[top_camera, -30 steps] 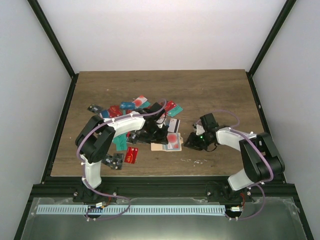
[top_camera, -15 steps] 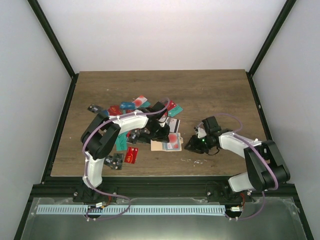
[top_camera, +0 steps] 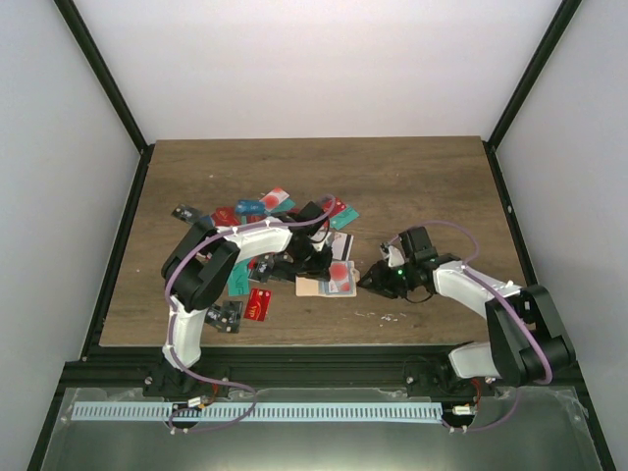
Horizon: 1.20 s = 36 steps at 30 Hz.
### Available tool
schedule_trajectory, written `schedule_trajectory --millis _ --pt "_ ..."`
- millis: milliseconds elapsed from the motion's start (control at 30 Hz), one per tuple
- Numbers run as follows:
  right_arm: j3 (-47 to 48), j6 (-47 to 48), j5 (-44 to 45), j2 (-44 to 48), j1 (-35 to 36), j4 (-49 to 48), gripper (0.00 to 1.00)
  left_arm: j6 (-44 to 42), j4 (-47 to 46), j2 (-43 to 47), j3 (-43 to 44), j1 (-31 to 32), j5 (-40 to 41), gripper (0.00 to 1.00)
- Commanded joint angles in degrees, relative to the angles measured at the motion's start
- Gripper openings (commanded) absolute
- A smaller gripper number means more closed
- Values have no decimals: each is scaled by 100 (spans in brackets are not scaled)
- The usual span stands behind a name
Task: Put the credit cards into the card holder
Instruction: Insert the credit card into the card holder.
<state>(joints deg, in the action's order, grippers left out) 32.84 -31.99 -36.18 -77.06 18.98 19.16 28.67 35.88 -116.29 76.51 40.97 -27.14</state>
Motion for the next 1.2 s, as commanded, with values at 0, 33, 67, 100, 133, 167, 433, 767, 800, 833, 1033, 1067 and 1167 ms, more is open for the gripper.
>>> schedule_trajectory --millis 0,33,67,100,133,167,433,767,800,833,1033,1067,1167 --pt "39 -181 -339 3 3 -385 35 -141 63 -171 -196 -19 150 4" --pt "46 -211 -383 -31 7 -452 36 -154 56 -174 -198 -19 152 4" --pt "47 -238 -427 -67 9 -511 37 -165 65 -181 -204 -19 160 4" --pt "53 -271 -467 -106 10 -569 38 -176 69 -183 -213 -18 172 4" --pt "55 -299 -510 -157 19 -631 39 -183 66 -183 -232 -17 173 4" --pt "70 -317 -540 -199 32 -697 40 -186 63 -188 -252 -14 169 4" --pt "258 -448 -582 -663 231 -1014 42 -221 12 -219 -353 -25 130 4" --pt "431 -519 -594 -1007 444 -1196 42 -203 -67 -254 -426 -27 55 4" --pt "438 -519 -592 -1031 449 -1203 42 -206 -72 -256 -433 -29 53 4" --pt "438 -519 -587 -1045 453 -1204 42 -199 -72 -248 -435 -23 53 4" --pt "446 -511 -572 -1158 457 -1229 42 -195 -76 -242 -452 -26 50 4" --pt "450 -510 -578 -1175 465 -1234 42 -197 -78 -237 -453 -26 50 4" --pt "460 -515 -603 -1242 479 -1278 42 -197 -81 -241 -462 -25 45 4"
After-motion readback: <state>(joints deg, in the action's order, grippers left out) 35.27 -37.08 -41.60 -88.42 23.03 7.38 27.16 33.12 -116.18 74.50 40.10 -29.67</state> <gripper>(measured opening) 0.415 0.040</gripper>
